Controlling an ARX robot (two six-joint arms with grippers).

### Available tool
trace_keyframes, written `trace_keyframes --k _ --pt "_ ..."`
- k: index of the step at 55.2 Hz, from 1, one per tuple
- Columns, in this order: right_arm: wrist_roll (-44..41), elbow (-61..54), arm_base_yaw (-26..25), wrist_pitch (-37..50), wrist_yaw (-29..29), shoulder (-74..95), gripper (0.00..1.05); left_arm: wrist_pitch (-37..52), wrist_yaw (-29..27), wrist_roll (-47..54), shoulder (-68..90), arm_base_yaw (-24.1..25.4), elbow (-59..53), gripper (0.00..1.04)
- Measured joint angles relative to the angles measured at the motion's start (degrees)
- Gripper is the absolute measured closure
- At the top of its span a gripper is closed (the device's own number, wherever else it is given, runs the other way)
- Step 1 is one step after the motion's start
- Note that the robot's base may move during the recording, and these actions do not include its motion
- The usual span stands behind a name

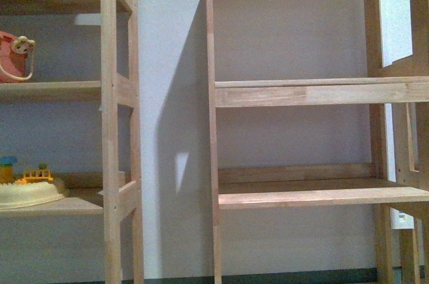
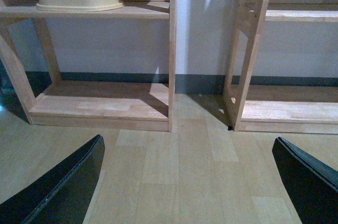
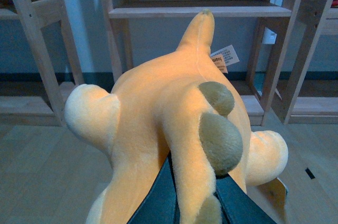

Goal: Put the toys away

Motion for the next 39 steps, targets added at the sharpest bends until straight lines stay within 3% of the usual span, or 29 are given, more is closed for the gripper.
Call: trace_keyframes --k 39 --pt "0.00 0.00 0.00 0.00 -0.07 0.00 0.98 0.00 0.00 -0.02 0.00 0.00 0.00 0.06"
